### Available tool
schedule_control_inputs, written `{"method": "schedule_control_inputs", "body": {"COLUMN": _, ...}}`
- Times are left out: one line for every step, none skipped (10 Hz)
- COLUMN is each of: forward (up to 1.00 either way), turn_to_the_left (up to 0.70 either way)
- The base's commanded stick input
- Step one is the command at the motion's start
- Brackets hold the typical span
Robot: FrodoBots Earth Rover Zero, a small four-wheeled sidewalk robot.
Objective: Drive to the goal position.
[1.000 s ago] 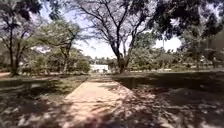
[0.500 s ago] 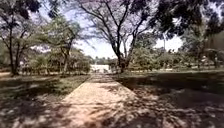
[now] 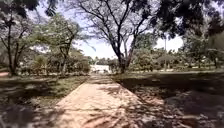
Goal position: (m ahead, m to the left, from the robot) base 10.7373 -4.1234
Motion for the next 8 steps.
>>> {"method": "schedule_control_inputs", "body": {"forward": 0.5, "turn_to_the_left": 0.0}}
{"method": "schedule_control_inputs", "body": {"forward": 0.5, "turn_to_the_left": 0.0}}
{"method": "schedule_control_inputs", "body": {"forward": 0.5, "turn_to_the_left": 0.0}}
{"method": "schedule_control_inputs", "body": {"forward": 0.5, "turn_to_the_left": 0.0}}
{"method": "schedule_control_inputs", "body": {"forward": 0.5, "turn_to_the_left": 0.0}}
{"method": "schedule_control_inputs", "body": {"forward": 0.5, "turn_to_the_left": 0.01}}
{"method": "schedule_control_inputs", "body": {"forward": 0.5, "turn_to_the_left": 0.15}}
{"method": "schedule_control_inputs", "body": {"forward": 0.5, "turn_to_the_left": 0.29}}
